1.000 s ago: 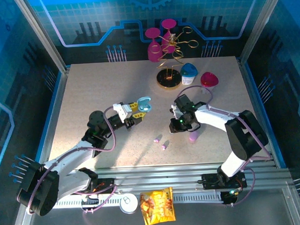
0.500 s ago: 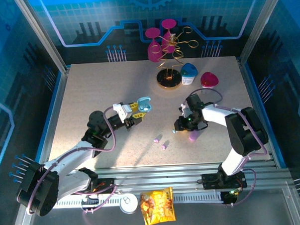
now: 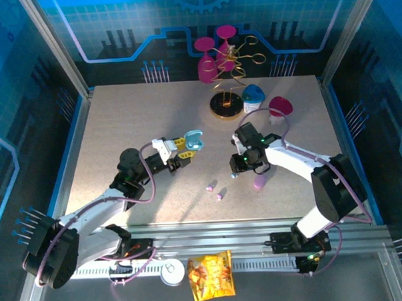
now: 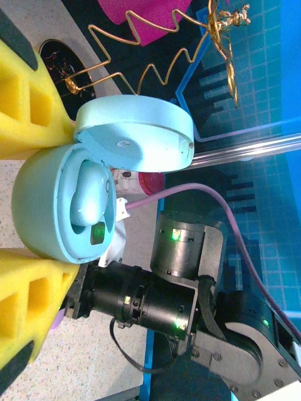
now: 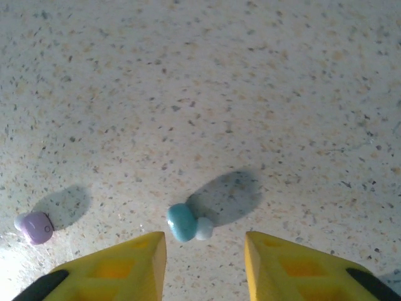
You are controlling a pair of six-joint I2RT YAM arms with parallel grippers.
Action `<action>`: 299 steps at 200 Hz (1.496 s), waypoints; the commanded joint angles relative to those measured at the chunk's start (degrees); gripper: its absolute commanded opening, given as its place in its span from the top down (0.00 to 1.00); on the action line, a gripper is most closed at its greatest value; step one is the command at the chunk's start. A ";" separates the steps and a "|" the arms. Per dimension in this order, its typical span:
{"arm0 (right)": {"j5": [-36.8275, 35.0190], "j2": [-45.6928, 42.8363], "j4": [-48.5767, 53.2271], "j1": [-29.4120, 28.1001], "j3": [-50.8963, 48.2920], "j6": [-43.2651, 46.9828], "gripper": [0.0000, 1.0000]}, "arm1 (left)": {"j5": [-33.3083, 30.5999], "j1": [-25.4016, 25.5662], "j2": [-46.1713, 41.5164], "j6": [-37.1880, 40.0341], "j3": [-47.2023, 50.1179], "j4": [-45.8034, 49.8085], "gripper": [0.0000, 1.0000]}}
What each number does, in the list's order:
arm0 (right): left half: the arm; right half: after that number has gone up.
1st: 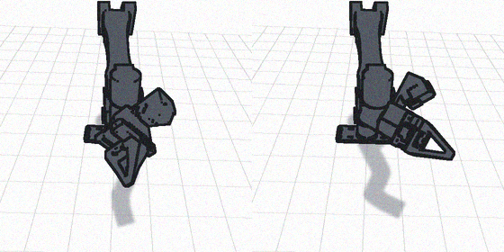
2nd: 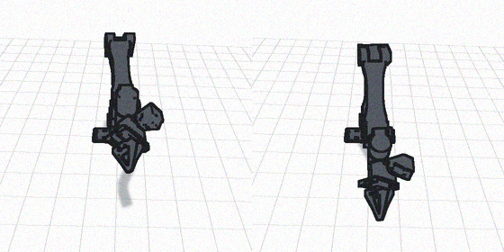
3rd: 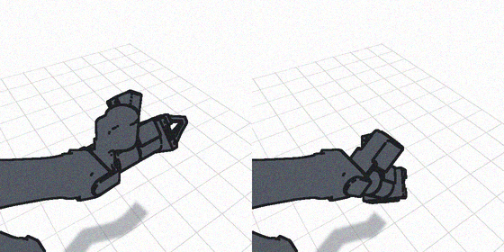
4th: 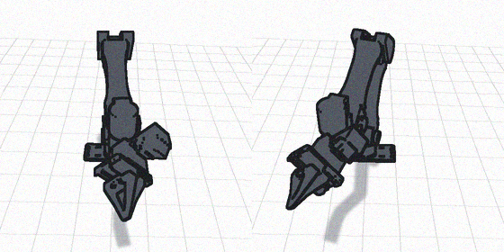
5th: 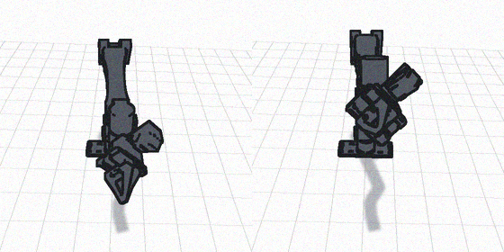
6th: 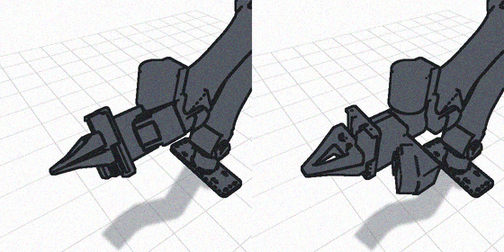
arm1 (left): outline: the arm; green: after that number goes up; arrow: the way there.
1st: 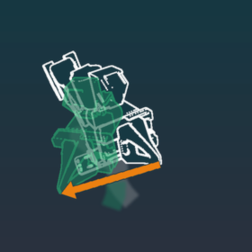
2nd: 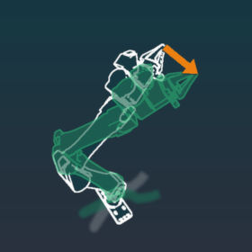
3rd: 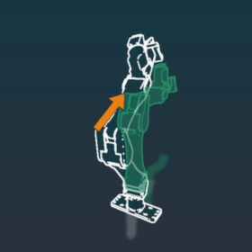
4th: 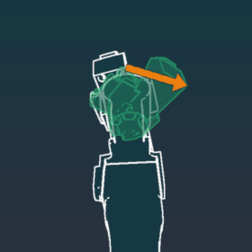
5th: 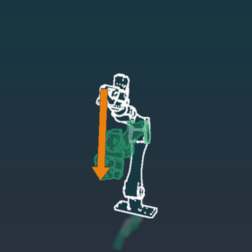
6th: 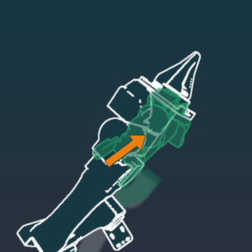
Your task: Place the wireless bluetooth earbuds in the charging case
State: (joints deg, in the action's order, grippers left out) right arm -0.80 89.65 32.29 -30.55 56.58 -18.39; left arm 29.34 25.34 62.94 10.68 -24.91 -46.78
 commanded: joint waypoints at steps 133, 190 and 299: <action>-17.33 14.96 10.07 -11.08 10.66 4.74 0.77 | -0.51 0.41 -0.65 1.54 -0.19 -0.29 0.85; -17.33 13.92 10.89 -12.06 11.67 3.65 0.77 | -0.36 0.39 0.16 1.45 -0.41 -0.99 0.85; -16.95 15.19 10.08 -12.87 11.98 2.68 0.77 | -0.61 0.41 -0.86 1.69 0.03 -0.28 0.85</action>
State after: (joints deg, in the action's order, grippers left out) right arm -17.98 103.53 41.98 -42.41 67.20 -14.59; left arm 29.32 25.34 62.94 10.96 -24.91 -46.54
